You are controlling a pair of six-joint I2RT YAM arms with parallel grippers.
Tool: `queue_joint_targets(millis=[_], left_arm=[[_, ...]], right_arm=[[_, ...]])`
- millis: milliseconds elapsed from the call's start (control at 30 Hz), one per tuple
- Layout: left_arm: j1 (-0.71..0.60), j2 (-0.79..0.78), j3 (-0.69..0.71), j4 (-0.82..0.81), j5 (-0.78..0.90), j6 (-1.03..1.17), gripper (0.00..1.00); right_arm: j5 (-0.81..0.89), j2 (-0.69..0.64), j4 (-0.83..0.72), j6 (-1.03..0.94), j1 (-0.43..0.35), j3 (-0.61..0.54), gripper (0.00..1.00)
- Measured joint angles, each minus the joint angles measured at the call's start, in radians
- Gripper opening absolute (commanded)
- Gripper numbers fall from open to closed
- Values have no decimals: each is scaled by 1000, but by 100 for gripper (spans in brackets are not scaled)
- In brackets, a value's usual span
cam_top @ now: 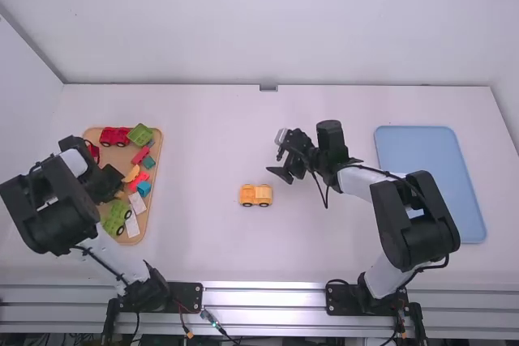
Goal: Assemble lego blocks to make yellow taxi
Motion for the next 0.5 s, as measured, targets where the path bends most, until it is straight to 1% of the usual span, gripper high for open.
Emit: queue_joint_targets(millis=[300,400,433,500], left_arm=[[0,0,0,6,0,0,15],[0,0,4,-19,0,10,15],[0,0,9,-34,0,21,13],[0,0,54,-104,0,42,2]], right_arm=[[0,0,0,0,0,0,99],[0,0,0,3,0,0,99],[0,0,0,0,0,0,99],[0,0,0,1,0,0,99]])
